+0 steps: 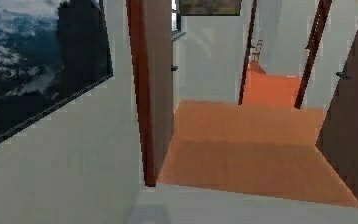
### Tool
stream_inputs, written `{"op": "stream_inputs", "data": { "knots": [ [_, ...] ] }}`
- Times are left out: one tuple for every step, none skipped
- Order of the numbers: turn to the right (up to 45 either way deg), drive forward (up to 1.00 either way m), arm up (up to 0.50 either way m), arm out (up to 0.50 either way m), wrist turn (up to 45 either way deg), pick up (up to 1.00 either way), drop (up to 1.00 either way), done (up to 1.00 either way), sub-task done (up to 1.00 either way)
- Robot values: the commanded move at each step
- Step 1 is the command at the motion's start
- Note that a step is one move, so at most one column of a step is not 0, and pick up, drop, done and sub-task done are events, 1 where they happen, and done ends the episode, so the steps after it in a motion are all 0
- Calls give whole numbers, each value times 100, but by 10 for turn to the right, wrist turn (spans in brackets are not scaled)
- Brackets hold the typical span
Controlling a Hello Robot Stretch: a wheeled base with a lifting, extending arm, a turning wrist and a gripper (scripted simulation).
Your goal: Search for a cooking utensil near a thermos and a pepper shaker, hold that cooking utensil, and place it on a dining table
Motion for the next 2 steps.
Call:
{"op": "stream_inputs", "data": {
  "knots": [
    [270, 0, 0, 0, 0, 0, 0, 0, 0],
    [0, 65, 0, 0, 0, 0, 0, 0, 0]
  ]
}}
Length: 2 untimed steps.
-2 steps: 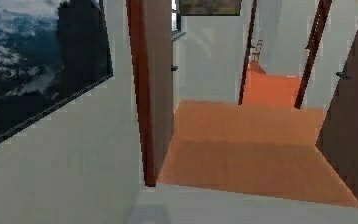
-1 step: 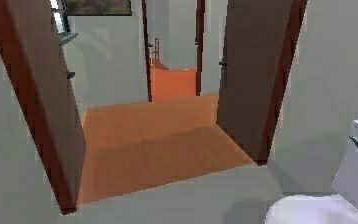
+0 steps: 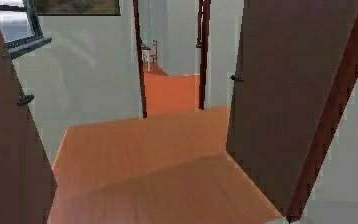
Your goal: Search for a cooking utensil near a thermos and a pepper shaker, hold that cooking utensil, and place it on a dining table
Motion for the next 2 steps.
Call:
{"op": "stream_inputs", "data": {
  "knots": [
    [0, 100, 0, 0, 0, 0, 0, 0, 0],
    [0, 100, 0, 0, 0, 0, 0, 0, 0]
  ]
}}
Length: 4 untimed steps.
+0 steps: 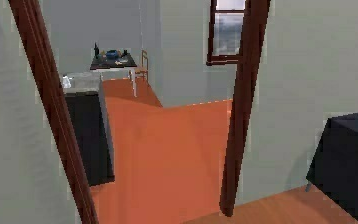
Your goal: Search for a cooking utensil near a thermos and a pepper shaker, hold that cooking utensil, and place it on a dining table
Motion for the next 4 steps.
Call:
{"op": "stream_inputs", "data": {
  "knots": [
    [-30, 0, 0, 0, 0, 0, 0, 0, 0],
    [0, 80, 0, 0, 0, 0, 0, 0, 0],
    [-240, 0, 0, 0, 0, 0, 0, 0, 0],
    [0, 55, 0, 0, 0, 0, 0, 0, 0]
  ]
}}
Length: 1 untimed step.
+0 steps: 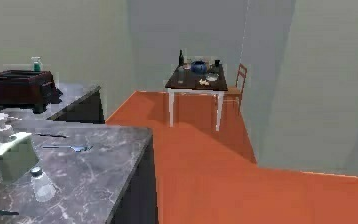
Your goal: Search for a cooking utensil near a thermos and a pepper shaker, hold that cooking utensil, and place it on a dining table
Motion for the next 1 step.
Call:
{"op": "stream_inputs", "data": {
  "knots": [
    [-450, 0, 0, 0, 0, 0, 0, 0, 0]
  ]
}}
